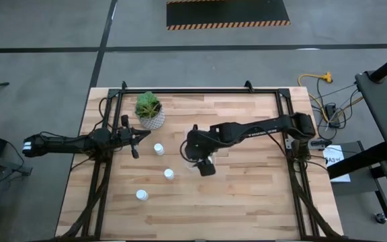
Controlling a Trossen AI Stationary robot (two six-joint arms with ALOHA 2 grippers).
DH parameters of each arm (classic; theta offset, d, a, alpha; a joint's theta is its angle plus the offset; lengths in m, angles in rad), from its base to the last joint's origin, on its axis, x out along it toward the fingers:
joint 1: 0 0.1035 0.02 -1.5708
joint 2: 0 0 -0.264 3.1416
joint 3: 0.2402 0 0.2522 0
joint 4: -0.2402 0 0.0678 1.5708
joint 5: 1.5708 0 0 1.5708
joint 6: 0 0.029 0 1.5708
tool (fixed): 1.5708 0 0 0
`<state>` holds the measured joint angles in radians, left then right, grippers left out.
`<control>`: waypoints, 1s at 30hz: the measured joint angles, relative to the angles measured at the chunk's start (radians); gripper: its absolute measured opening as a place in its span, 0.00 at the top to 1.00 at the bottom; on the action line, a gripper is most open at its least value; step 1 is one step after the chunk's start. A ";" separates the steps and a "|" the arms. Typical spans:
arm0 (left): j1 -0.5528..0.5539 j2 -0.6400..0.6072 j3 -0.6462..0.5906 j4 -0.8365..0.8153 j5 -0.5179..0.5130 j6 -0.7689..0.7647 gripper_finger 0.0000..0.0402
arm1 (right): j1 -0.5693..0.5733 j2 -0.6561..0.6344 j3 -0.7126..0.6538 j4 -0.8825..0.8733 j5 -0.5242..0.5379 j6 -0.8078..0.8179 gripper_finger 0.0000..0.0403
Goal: Pick and place pill bottles into a basket
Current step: Put the white pill bottle into the transparent container
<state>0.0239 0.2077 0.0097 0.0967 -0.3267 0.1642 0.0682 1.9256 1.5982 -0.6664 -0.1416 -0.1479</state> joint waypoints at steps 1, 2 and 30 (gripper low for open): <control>0.000 0.000 0.000 -0.001 0.000 0.000 1.00 | 0.004 -0.001 0.000 0.023 -0.004 -0.007 0.38; 0.000 0.000 0.000 -0.001 0.000 0.000 1.00 | 0.005 -0.007 0.000 0.032 -0.012 -0.015 0.38; 0.000 0.001 0.000 -0.001 0.000 0.000 1.00 | -0.081 -0.893 -1.053 0.999 -0.018 0.023 0.38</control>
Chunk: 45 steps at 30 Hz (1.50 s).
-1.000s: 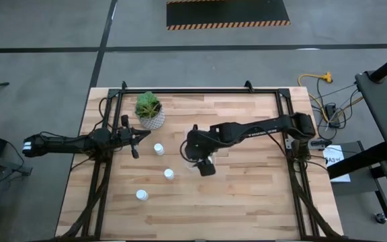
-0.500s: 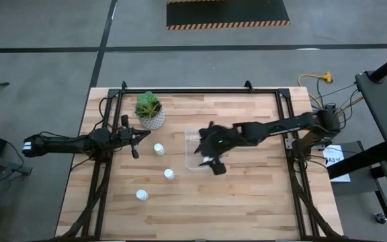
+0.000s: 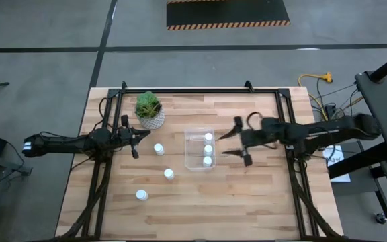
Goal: Pick and place pill bottles into a basket
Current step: Put the white pill bottle into the transparent container
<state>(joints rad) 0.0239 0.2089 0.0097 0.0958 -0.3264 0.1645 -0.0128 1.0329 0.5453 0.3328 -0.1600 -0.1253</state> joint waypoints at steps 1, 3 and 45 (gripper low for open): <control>0.000 0.000 0.000 0.001 0.000 0.000 1.00 | -0.004 -0.039 -0.025 0.013 0.004 0.001 0.38; 0.000 0.000 0.000 0.000 0.000 0.000 1.00 | -0.007 -0.107 -0.067 0.033 0.007 0.000 0.38; 0.000 -0.002 0.000 -0.001 0.000 0.000 1.00 | -0.007 -1.016 -0.489 -0.038 0.081 -0.021 0.38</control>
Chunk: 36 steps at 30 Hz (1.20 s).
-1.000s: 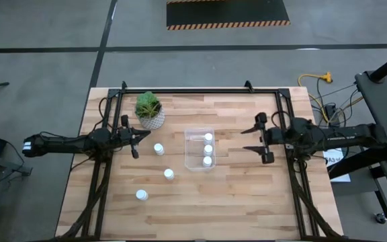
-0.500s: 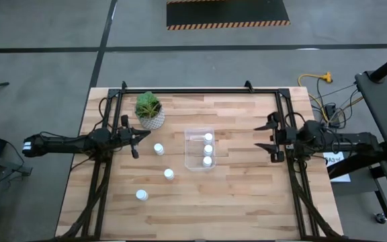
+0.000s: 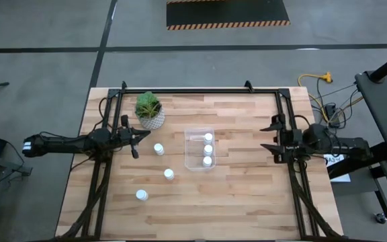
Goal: Pick and place pill bottles into a basket
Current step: Put the white pill bottle into the transparent container
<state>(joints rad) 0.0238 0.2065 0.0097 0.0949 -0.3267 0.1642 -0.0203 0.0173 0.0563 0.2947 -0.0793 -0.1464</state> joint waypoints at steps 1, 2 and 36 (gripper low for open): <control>0.000 -0.001 0.000 0.001 0.000 0.000 1.00 | 0.000 -0.004 -0.019 0.033 0.001 -0.001 0.38; 0.000 0.001 0.000 0.003 0.000 0.000 1.00 | -0.001 -0.008 -0.037 0.065 0.001 -0.002 0.38; 0.000 0.005 0.000 0.001 0.000 0.000 1.00 | 0.000 -0.015 -0.047 -0.280 0.128 -0.008 0.38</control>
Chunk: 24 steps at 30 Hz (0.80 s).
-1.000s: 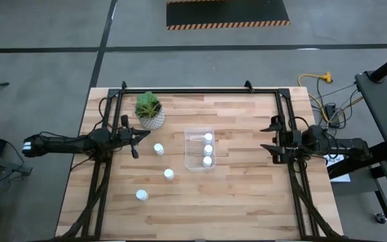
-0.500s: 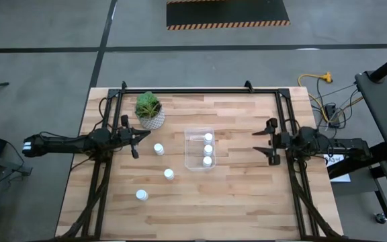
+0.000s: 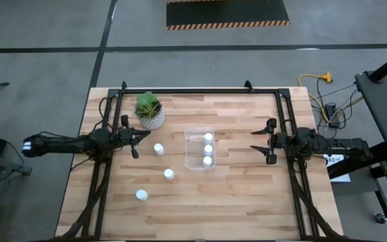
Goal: Pick and place pill bottles into a basket
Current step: Put the white pill bottle into the transparent container
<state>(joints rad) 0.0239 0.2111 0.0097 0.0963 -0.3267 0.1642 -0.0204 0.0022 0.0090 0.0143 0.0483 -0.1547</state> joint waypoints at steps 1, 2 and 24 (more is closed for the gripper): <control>0.000 0.002 0.000 0.000 0.000 0.000 1.00 | 0.000 0.001 0.000 0.000 0.000 -0.002 0.38; 0.000 0.003 0.000 0.000 0.000 0.000 1.00 | 0.000 0.004 0.000 0.000 0.000 -0.003 0.38; 0.000 0.002 0.003 0.001 0.000 0.000 1.00 | 0.000 0.091 0.000 0.000 -0.003 -0.003 0.38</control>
<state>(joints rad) 0.0238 0.2134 0.0124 0.0971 -0.3267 0.1644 -0.0200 0.0937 0.0090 0.0147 0.0456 -0.1574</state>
